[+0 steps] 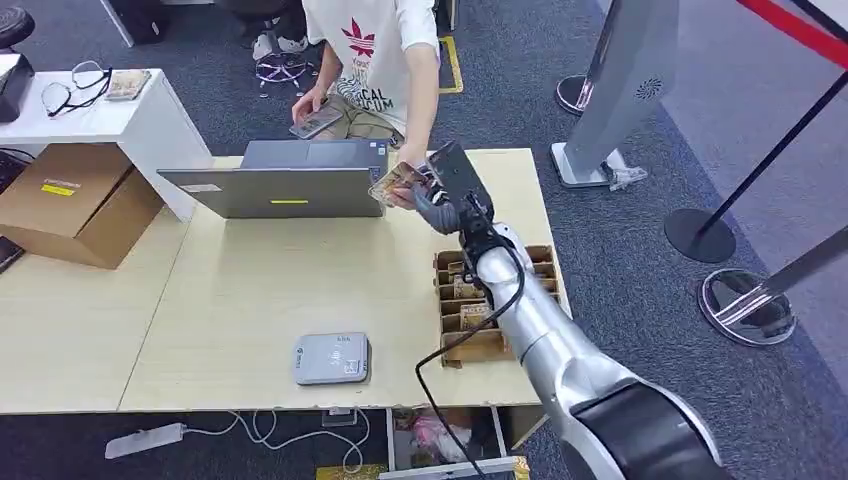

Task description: Pass the card to the sensor for recognition and then transmit it.

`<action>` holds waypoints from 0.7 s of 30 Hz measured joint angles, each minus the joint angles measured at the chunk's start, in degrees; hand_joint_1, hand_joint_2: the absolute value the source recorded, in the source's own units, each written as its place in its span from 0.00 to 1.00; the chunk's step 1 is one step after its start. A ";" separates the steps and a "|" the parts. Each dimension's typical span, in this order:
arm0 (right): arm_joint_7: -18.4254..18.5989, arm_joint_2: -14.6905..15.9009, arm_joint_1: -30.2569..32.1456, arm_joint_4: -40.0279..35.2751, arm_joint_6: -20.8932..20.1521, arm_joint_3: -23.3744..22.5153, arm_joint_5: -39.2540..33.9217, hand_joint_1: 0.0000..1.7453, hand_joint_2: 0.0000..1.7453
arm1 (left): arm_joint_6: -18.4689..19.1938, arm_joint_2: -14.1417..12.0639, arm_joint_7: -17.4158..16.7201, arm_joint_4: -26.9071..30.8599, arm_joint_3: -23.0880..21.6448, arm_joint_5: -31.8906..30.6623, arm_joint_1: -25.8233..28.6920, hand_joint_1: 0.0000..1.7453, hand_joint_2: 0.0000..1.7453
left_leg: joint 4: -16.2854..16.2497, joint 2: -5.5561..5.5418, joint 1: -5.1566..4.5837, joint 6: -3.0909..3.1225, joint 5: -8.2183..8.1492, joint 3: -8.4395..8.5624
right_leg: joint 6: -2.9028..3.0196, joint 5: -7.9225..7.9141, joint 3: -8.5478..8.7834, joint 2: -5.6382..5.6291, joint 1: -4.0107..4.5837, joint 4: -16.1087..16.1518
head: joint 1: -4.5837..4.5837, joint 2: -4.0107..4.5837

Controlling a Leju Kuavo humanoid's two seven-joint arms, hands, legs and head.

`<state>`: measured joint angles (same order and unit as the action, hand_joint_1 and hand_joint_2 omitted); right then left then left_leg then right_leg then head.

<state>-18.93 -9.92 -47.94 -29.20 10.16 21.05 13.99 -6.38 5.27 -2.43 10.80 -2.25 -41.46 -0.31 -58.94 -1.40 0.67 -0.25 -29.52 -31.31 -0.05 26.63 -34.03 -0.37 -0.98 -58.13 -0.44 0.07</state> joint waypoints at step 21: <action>-3.83 1.33 4.71 -14.43 -5.20 1.73 -11.10 0.00 1.00 | -0.66 -0.02 1.03 0.00 0.87 -0.02 0.24 0.00 0.00 | 0.00 0.00 0.00 0.00 0.00 0.01 | 0.00 0.00 -0.03 -0.01 0.00 0.01 | 0.00 0.00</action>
<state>-22.75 -8.59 -43.23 -43.63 4.96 22.77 2.89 -7.04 5.25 -1.40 10.80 -1.38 -41.48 -0.06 -58.94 -1.40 0.67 -0.25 -29.52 -31.30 -0.05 26.64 -34.06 -0.37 -0.98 -58.12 -0.44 0.07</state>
